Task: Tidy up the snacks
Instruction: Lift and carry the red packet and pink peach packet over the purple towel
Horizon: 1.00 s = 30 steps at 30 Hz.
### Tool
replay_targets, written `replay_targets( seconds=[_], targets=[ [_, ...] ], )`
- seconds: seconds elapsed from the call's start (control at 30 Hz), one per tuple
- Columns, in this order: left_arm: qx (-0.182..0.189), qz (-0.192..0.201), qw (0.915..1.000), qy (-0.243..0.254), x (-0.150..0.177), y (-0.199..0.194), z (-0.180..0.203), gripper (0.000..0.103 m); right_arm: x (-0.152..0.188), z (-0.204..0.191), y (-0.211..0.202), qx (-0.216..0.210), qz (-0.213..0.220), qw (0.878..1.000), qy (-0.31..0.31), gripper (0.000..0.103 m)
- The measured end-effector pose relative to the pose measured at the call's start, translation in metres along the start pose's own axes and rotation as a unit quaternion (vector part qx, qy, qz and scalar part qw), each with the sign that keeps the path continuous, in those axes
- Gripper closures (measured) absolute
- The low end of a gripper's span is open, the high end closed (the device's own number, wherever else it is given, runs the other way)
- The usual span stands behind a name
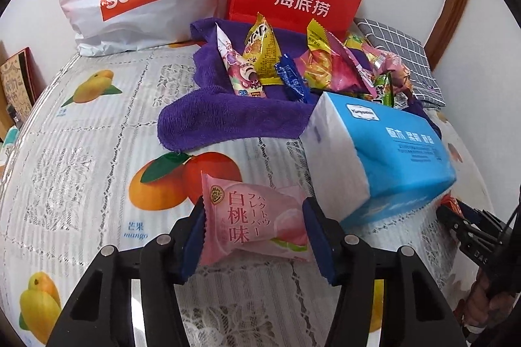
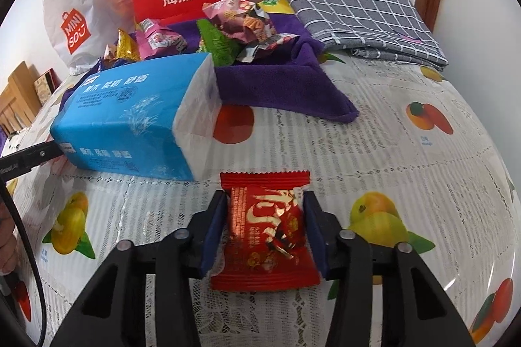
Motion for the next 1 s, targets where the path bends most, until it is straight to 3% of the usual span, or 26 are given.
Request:
replay_targets(
  seconds=[0.13,0.53,1.0],
  targets=[
    [-0.002,0.000,1.0000,0.003,-0.001,-0.011,0.000,0.048,-0.003,-0.001,-0.002,0.019,0.000,1.000,-0.022,0.061],
    [0.021,0.015,0.9996,-0.014,-0.010,-0.053,0.004,0.048,-0.026,-0.015,-0.050,0.005,0.035,0.999,-0.031,0.061],
    [0.037,0.042,0.9984,0.006,-0.028,-0.101,0.041,0.048,-0.056,-0.029,-0.107,-0.004,0.076,0.997,-0.031,0.061]
  ],
)
Point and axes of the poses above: each gripper's, at about its wrist camera, not at the fingertips, and y roughly the way its jaws point, z to its right, x to its underside, the point moved 9 cm from there along y, roughly the way its jaws point, and after that the axes turned 1 degree about -y, right-handed, at the moved point
